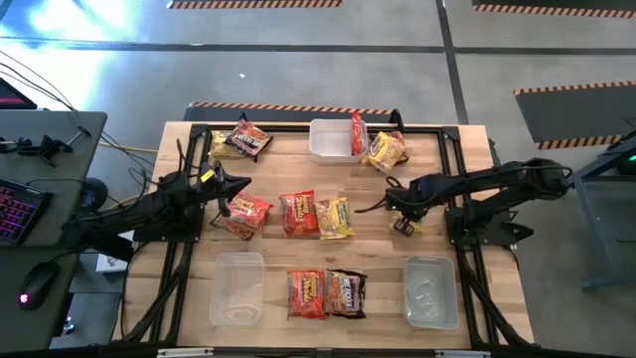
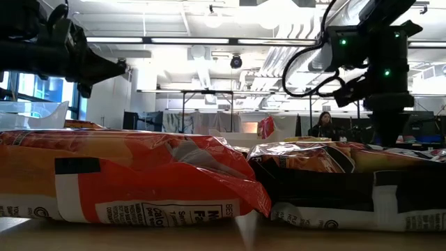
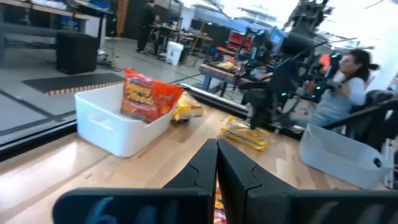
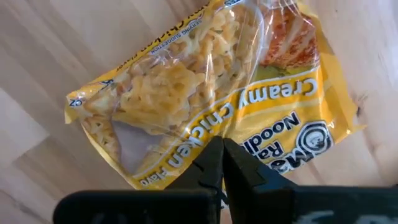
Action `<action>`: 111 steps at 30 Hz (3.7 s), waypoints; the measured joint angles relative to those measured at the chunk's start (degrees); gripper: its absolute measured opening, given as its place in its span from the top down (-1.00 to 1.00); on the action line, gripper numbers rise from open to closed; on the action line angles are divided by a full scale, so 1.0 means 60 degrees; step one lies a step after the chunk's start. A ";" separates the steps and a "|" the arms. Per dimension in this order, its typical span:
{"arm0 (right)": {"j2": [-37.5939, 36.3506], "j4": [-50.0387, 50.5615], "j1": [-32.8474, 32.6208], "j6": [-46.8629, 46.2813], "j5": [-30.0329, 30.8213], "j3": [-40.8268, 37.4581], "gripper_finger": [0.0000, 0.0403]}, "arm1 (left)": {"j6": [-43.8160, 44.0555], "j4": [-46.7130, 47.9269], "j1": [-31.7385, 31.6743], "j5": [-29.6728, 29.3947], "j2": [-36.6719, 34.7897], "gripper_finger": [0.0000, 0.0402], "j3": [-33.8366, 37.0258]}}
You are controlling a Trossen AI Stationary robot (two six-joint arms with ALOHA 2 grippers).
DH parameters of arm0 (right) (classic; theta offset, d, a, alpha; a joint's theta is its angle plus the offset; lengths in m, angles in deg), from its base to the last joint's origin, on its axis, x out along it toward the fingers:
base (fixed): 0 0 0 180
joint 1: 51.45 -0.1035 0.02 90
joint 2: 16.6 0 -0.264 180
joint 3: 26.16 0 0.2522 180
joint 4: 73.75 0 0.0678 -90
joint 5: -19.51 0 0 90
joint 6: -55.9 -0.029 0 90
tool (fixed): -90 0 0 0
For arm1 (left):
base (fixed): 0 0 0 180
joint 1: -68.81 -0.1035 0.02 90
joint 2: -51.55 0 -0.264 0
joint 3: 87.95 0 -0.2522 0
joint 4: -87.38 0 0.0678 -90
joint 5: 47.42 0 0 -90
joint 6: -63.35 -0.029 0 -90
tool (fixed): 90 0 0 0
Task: Sort Maruchan noodles
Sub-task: Move the yellow noodle pack to the middle right of the table, then put the black noodle pack into the gray bin
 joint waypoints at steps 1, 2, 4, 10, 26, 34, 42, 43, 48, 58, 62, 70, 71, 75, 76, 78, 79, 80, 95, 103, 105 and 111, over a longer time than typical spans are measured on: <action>-0.0302 0.0119 -0.0040 0.0105 0.0166 0.0075 1.00 | 0.0012 0.0009 0.0000 -0.0069 0.0087 0.99 0.0000; -0.0607 0.0008 -0.0068 0.0248 0.0315 0.0155 1.00 | 0.0019 -0.0012 0.0000 -0.0127 0.0194 0.99 0.0000; -0.1217 -0.0359 -0.0066 0.0464 0.0648 0.0159 1.00 | 0.0022 0.0030 0.0000 -0.0318 0.0473 0.99 -0.0014; -0.2793 -0.3093 0.0245 0.1585 0.1218 -0.0407 1.00 | -0.0159 0.0022 -0.0006 -0.1269 0.1911 0.99 -0.0589; -0.2808 -1.0419 0.1128 0.3930 0.0582 -0.2400 1.00 | -0.2404 0.0067 -0.0007 -0.4809 0.7484 0.54 -0.2881; -0.2808 -1.0415 0.1125 0.4155 0.0582 -0.2400 1.00 | -0.2592 0.0071 -0.0092 -0.5311 1.0378 0.14 -0.3886; -0.2812 -1.0415 0.1125 0.4299 0.0585 -0.2400 1.00 | -0.2313 0.0075 -0.0870 -0.6219 1.2275 -0.01 -0.4382; -0.2812 -1.0415 0.1125 0.4300 0.0585 -0.2400 1.00 | -0.2266 0.0071 -0.0977 -0.6353 1.2451 -0.02 -0.4432; -0.2812 -1.0415 0.1125 0.4300 0.0592 -0.2400 1.00 | -0.2254 0.0071 -0.1448 -0.6733 1.3207 -0.03 -0.4631; -0.2815 -1.0510 0.1125 0.4300 0.0600 -0.2397 1.00 | -0.3026 -0.0035 -0.1880 -0.6536 1.4236 0.14 -0.4754; -0.2815 -1.0510 0.1125 0.4300 0.0600 -0.2397 1.00 | -0.3241 -0.0043 -0.1887 -0.6617 1.4186 0.45 -0.4756; -0.2805 -1.0789 0.1125 0.4002 0.1196 -0.2390 0.93 | -0.3893 0.0124 -0.1880 -0.5717 1.3151 0.96 -0.4728; -0.2742 -1.0923 0.1122 0.4001 0.1216 -0.2389 0.88 | -0.3862 0.0197 -0.1889 -0.5414 1.2944 0.96 -0.4728; -0.2139 -1.1725 0.1121 0.4091 0.1228 -0.2382 0.59 | -0.3373 0.0640 -0.1897 -0.4151 1.1960 0.99 -0.4728; -0.1885 -1.1974 0.1121 0.4225 0.1204 -0.2352 0.50 | -0.3201 0.0772 -0.1894 -0.3800 1.1699 0.99 -0.4728; -0.1269 -1.2316 0.1121 0.4449 0.1020 -0.2148 0.31 | -0.2897 0.0973 -0.1894 -0.2969 1.1201 0.99 -0.4728; -0.0916 -1.2399 0.1121 0.4538 0.1007 -0.1938 0.21 | -0.2734 0.1025 -0.1895 -0.2526 1.0970 0.99 -0.4728; -0.0558 -1.2410 0.1121 0.4710 0.0975 -0.1688 0.11 | -0.2593 0.1079 -0.1894 -0.2083 1.0768 0.99 -0.4728; 0.4392 -0.8913 0.1169 0.8134 0.0193 0.4682 -0.49 | -0.0745 0.0575 -0.1531 0.1159 0.9692 1.00 -0.4728; 0.6176 -0.6493 0.1397 0.9199 -0.0642 0.7794 -0.48 | -0.0629 -0.0030 -0.1015 0.1430 0.9692 1.00 -0.4728; 0.6457 -0.6154 0.1463 0.9302 -0.0964 0.8316 -0.48 | -0.0629 -0.0032 -0.0901 0.1427 0.9692 1.00 -0.4728; 0.7049 -0.5416 0.1628 0.9510 -0.2138 0.9214 -0.48 | -0.0498 -0.0426 -0.0621 0.1439 0.9692 1.00 -0.4728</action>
